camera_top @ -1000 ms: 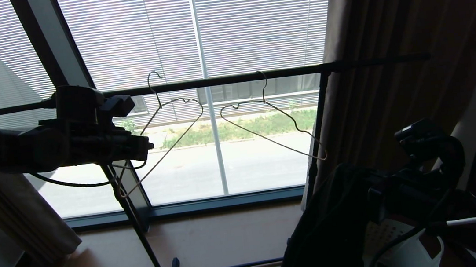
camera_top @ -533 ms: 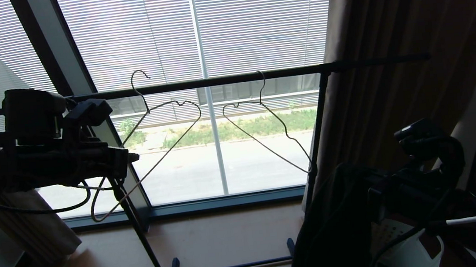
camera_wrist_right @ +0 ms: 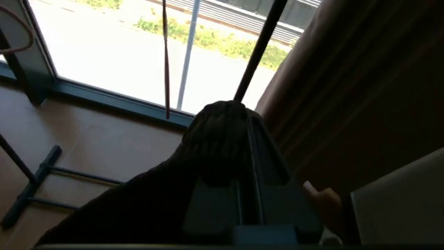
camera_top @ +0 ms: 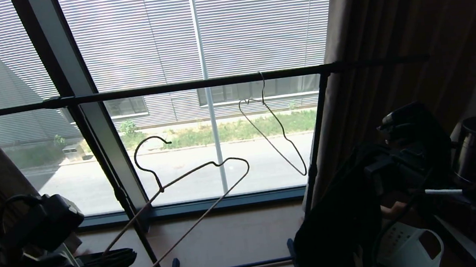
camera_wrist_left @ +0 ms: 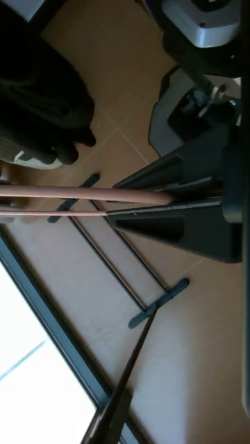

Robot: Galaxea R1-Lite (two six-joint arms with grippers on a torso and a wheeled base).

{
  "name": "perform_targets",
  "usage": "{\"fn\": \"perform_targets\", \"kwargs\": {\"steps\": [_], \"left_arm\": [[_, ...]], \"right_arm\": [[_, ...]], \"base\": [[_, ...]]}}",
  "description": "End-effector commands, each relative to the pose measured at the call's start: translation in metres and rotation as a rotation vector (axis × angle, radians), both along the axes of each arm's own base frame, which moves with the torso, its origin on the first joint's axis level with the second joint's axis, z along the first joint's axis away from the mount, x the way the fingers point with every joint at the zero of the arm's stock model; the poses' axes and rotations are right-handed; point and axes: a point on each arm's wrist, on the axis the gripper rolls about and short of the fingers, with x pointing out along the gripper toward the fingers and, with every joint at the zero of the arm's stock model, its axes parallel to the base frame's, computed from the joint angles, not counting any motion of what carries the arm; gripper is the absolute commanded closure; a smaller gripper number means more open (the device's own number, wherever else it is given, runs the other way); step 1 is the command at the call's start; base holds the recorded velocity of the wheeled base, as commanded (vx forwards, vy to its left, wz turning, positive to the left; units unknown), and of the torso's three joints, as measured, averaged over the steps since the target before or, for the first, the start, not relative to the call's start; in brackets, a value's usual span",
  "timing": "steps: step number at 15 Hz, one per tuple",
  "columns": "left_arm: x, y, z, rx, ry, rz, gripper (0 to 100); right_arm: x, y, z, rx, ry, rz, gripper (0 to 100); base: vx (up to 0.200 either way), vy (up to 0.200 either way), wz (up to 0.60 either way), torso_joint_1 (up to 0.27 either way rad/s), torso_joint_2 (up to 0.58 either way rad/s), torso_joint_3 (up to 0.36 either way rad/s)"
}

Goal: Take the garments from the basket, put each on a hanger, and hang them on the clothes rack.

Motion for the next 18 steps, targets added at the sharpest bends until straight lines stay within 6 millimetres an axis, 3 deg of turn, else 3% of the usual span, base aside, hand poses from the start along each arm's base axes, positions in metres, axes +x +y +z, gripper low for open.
{"fn": "perform_targets", "kwargs": {"steps": [1,7,13,18], "left_arm": [[-0.025,-0.008,-0.022,-0.023,-0.03,-0.132,100],[-0.032,-0.013,-0.042,-0.089,0.0,-0.287,100],[-0.032,-0.022,-0.045,-0.083,0.024,-0.347,100],[-0.015,-0.037,-0.054,-0.09,0.014,-0.381,100]], "right_arm": [[0.013,0.01,0.014,-0.043,-0.018,-0.044,100],[0.036,0.022,0.019,-0.116,-0.024,-0.142,100],[0.031,0.021,0.011,-0.143,0.001,-0.133,100],[0.02,0.034,0.009,-0.158,0.013,-0.071,100]], "base": [[0.0,0.0,0.0,0.0,0.0,0.0],[0.0,0.0,0.0,0.0,0.0,0.0],[0.0,0.0,0.0,0.0,0.0,0.0],[0.0,0.0,0.0,0.0,0.0,0.0]]}}
